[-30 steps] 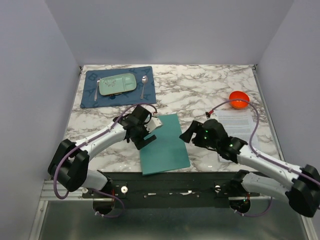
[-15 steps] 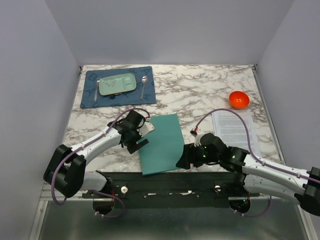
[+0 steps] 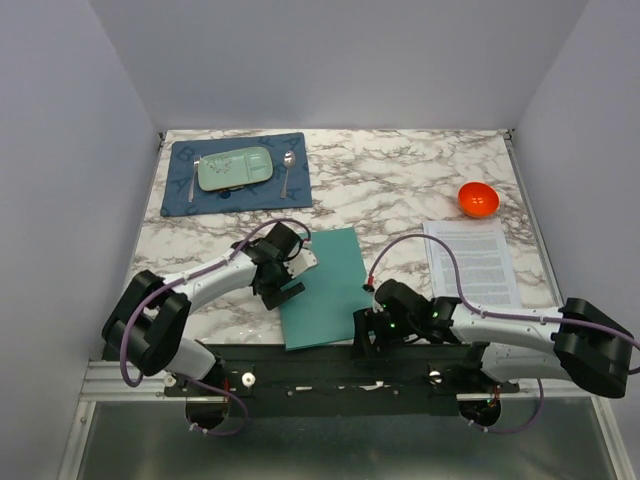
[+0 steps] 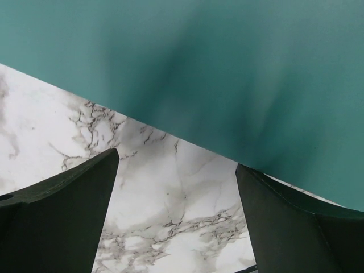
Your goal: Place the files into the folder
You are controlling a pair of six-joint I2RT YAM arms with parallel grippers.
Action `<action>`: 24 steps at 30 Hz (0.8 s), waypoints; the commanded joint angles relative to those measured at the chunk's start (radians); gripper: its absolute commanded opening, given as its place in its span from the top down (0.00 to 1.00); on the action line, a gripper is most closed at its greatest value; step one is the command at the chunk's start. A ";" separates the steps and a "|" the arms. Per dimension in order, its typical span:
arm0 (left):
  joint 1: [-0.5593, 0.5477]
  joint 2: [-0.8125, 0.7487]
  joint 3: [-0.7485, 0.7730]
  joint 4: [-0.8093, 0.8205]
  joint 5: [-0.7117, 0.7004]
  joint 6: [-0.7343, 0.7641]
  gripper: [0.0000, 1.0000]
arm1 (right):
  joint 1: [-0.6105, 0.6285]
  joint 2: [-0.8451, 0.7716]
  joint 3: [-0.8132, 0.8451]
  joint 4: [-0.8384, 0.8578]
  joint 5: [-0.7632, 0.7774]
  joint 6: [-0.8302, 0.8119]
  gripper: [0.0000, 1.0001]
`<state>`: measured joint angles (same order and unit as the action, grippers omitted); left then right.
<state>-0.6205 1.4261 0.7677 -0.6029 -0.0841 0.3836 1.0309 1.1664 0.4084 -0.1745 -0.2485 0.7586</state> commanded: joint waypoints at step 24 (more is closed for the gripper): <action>-0.036 0.235 0.214 0.034 0.010 -0.037 0.01 | -0.034 -0.007 0.075 0.058 0.109 -0.024 0.14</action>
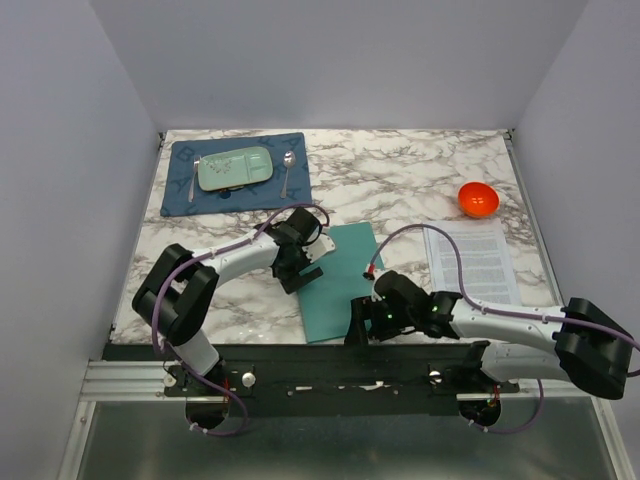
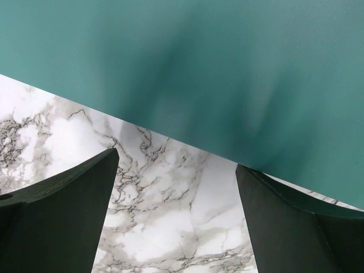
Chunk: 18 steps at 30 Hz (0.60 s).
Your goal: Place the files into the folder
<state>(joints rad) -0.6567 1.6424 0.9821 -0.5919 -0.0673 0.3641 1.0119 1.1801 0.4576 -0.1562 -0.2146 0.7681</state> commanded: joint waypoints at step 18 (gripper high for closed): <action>0.026 -0.049 -0.037 0.024 -0.012 -0.021 0.01 | -0.049 -0.160 -0.057 -0.017 0.130 0.057 0.14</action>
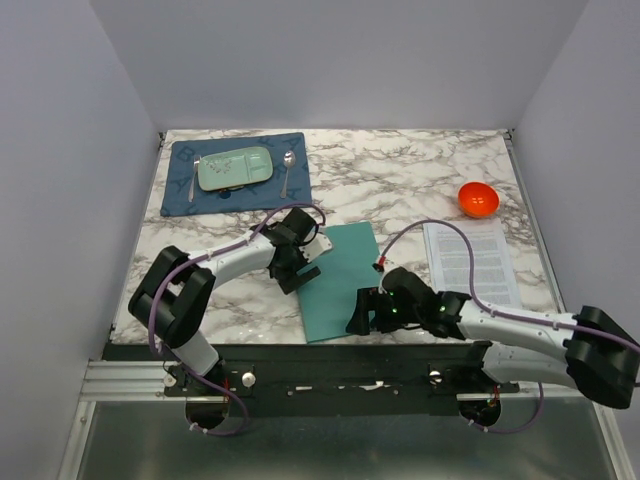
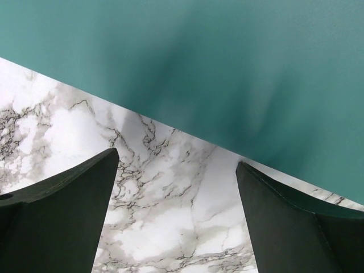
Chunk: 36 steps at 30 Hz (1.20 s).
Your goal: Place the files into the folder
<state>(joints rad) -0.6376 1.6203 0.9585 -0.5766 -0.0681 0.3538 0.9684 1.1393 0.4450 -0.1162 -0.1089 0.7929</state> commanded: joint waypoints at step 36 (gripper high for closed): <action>0.013 -0.114 0.029 -0.049 -0.018 0.005 0.01 | -0.298 -0.081 -0.003 -0.163 0.318 0.060 0.16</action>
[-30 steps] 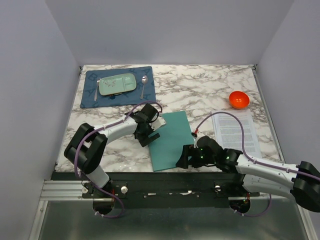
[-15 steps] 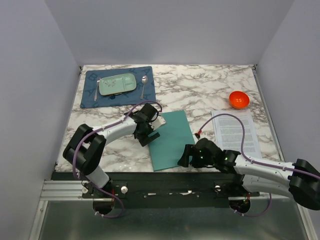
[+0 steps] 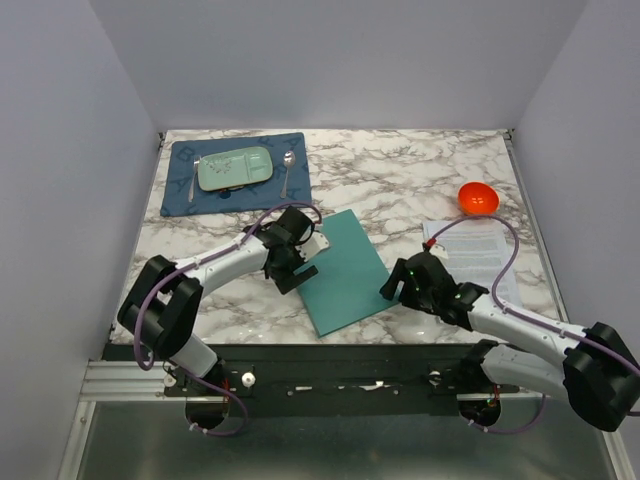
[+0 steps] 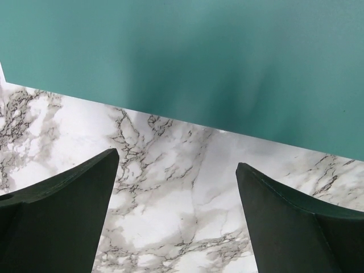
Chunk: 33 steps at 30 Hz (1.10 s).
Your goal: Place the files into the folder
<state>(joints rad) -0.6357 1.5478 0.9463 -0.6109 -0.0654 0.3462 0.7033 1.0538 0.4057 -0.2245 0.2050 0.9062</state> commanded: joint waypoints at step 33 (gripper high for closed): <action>0.189 0.319 0.332 0.221 -0.379 -0.098 0.01 | 0.051 0.058 -0.252 0.568 -0.576 0.207 0.22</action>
<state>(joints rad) -0.4294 1.8503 1.3170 -0.4191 -0.4046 0.2604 0.7364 1.0527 0.1688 0.2493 -0.3309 1.0698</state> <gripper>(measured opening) 0.988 0.779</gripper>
